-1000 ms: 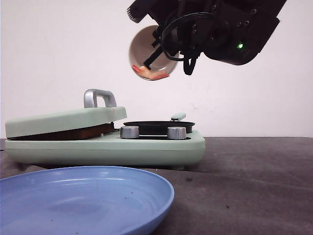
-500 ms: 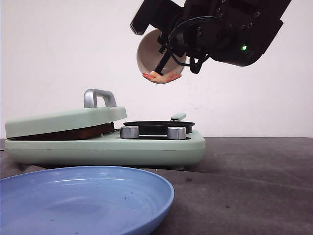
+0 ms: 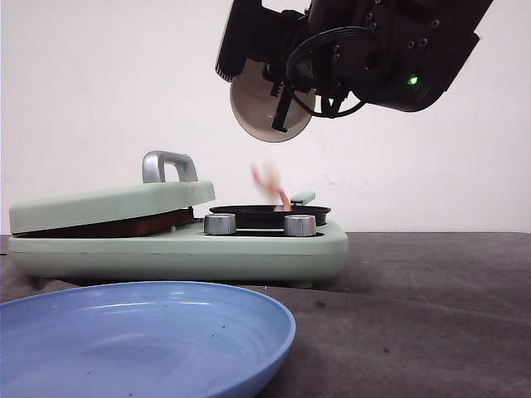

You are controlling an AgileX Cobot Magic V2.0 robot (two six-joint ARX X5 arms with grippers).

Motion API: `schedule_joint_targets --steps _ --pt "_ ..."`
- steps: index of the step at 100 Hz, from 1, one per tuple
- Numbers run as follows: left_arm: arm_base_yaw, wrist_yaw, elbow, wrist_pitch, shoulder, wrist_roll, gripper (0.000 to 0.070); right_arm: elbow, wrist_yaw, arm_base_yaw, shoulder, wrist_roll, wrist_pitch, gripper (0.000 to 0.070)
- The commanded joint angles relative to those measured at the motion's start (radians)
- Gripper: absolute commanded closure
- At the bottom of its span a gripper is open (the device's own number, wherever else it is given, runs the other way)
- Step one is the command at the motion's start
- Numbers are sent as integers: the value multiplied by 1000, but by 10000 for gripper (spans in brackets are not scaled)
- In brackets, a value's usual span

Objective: Make breakfast with bread and shrimp
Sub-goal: 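Tilt the bowl with the right gripper to pour shrimp into the pan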

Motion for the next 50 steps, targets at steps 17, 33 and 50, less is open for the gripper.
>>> schedule_joint_targets --steps 17,33,50 --pt "-3 -3 5 11 -3 16 352 15 -8 9 23 45 18 700" --pt "-3 -3 5 11 -3 16 352 15 47 6 23 182 17 700" --pt "-3 -3 5 9 -3 16 352 15 161 7 22 323 17 700"
